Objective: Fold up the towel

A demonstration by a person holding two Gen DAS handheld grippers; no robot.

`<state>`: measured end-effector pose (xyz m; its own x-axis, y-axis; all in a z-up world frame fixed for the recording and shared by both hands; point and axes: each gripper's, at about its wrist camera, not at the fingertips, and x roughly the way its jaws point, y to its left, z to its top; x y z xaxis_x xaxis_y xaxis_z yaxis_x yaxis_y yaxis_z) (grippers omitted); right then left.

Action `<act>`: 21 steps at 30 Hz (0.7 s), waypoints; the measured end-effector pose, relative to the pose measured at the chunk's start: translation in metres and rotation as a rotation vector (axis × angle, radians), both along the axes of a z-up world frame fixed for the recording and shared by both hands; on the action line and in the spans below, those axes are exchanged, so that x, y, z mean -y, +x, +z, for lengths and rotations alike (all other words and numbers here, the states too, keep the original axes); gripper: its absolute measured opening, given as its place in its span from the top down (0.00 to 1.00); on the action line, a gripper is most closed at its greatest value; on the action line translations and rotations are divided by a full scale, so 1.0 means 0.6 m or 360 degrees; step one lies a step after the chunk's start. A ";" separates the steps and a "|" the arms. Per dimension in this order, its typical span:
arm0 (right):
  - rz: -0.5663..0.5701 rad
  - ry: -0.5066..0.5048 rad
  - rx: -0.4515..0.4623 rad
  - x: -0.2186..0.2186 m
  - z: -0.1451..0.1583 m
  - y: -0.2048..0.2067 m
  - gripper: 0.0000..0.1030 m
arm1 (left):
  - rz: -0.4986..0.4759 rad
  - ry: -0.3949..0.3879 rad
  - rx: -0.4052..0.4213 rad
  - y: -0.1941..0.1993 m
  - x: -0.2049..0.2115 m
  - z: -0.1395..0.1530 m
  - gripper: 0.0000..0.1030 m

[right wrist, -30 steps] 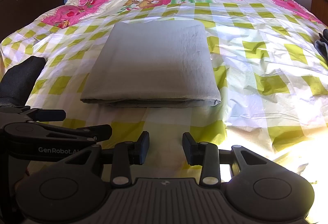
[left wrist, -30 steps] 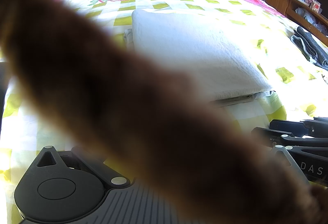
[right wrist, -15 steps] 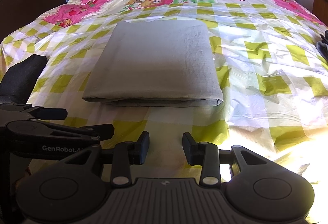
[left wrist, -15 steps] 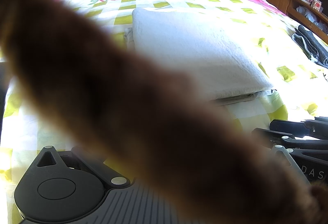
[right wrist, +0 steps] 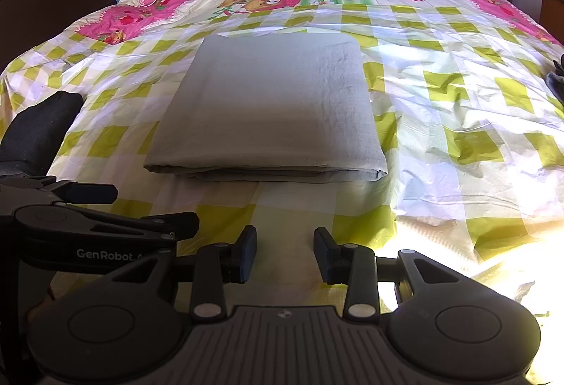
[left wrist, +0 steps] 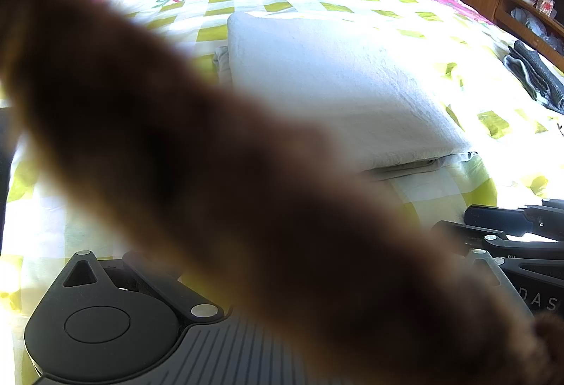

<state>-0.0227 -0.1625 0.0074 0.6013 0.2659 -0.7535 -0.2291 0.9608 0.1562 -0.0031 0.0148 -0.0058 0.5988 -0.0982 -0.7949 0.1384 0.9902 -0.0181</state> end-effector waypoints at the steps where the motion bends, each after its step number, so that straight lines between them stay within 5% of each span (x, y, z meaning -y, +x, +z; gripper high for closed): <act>1: 0.0000 -0.0001 0.0001 -0.001 0.000 0.000 0.52 | 0.0000 0.0002 0.0002 0.000 0.000 0.000 0.01; 21: 0.0002 -0.0004 0.0001 -0.001 0.000 0.001 0.52 | 0.0000 0.0008 0.0003 0.000 0.000 0.000 0.01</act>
